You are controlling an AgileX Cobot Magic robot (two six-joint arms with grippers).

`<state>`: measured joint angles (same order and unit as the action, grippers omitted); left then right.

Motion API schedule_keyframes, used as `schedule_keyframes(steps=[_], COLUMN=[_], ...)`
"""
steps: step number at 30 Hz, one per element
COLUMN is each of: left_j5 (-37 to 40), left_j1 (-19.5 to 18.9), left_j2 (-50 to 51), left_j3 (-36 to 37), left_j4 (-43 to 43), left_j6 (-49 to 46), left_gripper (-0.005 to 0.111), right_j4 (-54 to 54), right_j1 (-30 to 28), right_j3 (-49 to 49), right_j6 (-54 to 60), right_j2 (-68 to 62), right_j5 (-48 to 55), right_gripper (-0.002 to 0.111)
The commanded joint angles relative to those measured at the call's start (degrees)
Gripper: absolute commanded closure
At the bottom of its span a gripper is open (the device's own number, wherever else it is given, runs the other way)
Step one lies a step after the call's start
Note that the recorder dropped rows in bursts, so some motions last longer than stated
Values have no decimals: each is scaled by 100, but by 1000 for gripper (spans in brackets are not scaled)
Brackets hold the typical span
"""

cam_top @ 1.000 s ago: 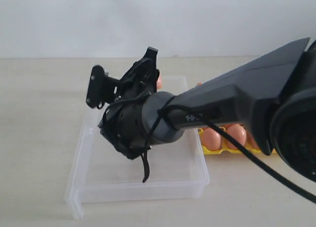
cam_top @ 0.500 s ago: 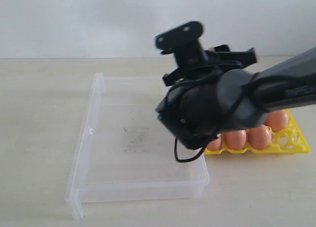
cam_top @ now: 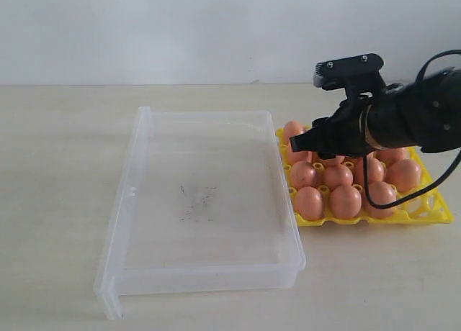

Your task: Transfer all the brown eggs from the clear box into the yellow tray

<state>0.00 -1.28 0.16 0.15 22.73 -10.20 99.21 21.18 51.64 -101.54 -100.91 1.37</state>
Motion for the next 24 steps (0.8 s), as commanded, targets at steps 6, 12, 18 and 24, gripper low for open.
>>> schedule_keyframes(steps=[6, 12, 18, 24], left_j5=[0, 0, 0, 0], left_j1=[45, 45, 45, 45], left_j2=[-16, -16, -16, -16], left_j3=[-15, -15, -15, -15], left_j4=[19, 19, 19, 19], left_j6=[-43, -43, -43, -43], left_gripper=[103, 103, 103, 103], right_j4=[74, 74, 74, 74], right_j1=[-288, -247, 351, 785], right_j3=[-467, -898, -1298, -1332], right_j6=[-159, -1246, -1140, 3534], right_j2=[341, 1269, 2260, 2440], right_j5=[493, 1898, 3995, 2400], right_gripper=[109, 109, 109, 109])
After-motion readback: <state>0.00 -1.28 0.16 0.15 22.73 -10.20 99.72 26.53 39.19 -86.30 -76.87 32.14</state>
